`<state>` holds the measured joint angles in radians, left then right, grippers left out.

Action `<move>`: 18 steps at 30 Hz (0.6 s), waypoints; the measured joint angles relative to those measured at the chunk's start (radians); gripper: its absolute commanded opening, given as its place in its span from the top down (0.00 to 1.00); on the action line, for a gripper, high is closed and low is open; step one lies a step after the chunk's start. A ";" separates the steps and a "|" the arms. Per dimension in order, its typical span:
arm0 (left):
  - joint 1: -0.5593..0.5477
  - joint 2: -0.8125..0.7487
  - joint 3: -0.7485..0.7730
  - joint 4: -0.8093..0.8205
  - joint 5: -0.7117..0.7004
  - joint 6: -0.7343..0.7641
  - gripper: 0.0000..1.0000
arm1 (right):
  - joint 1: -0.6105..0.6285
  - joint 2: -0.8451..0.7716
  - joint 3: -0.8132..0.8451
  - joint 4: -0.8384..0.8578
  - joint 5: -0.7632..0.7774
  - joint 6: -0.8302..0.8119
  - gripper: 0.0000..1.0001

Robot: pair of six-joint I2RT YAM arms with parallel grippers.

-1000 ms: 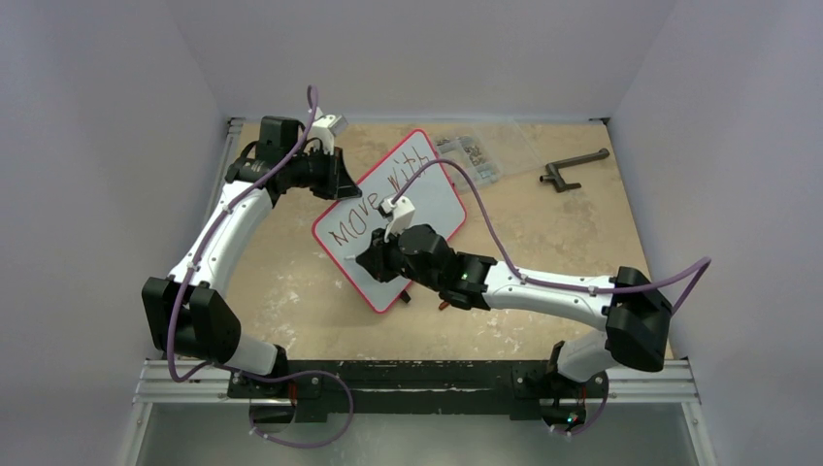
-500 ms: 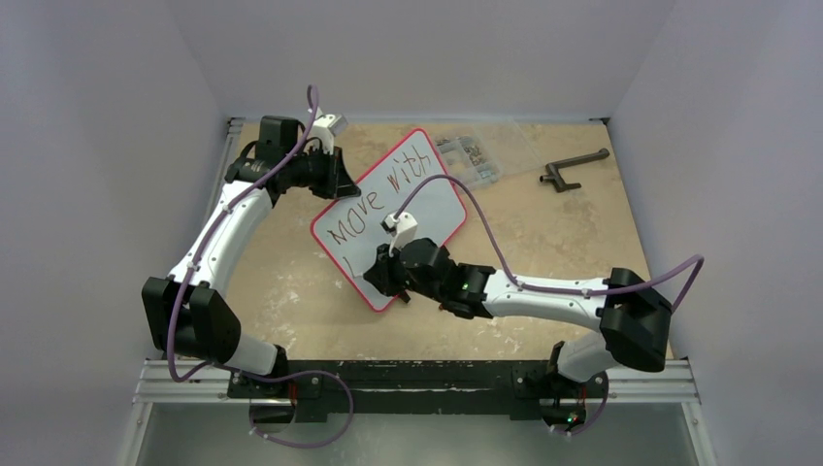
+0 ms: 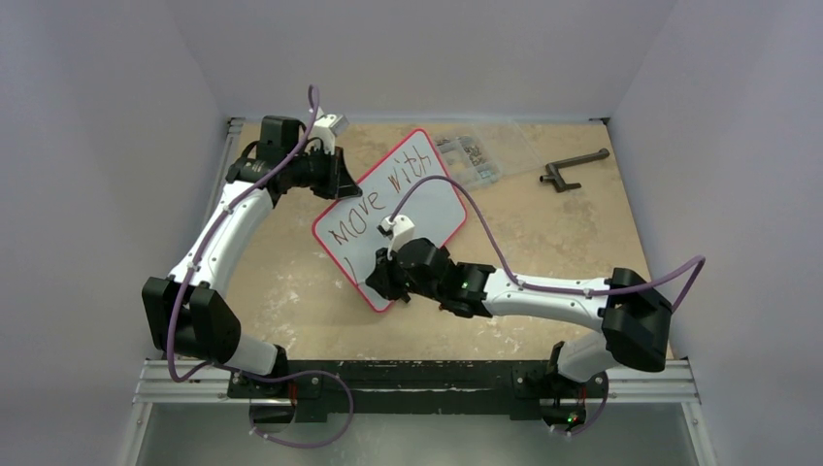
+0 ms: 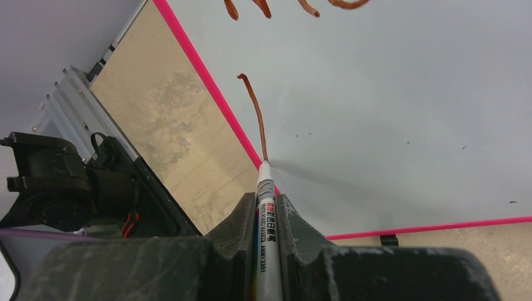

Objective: Write a sentence on the whiteboard

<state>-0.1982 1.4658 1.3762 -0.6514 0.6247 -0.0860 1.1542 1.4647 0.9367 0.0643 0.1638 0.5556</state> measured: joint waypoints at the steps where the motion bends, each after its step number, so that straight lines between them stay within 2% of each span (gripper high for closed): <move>1: 0.000 0.000 0.000 0.000 0.000 0.000 1.00 | 0.000 0.000 0.010 -0.006 0.000 -0.005 1.00; 18: -0.012 -0.003 0.000 0.000 -0.013 -0.008 1.00 | 0.000 -0.007 0.148 -0.012 0.063 -0.033 1.00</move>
<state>-0.2100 1.4631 1.3762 -0.6518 0.6121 -0.0937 1.1538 1.4578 1.0851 0.0521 0.2272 0.5228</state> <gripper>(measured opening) 0.044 0.089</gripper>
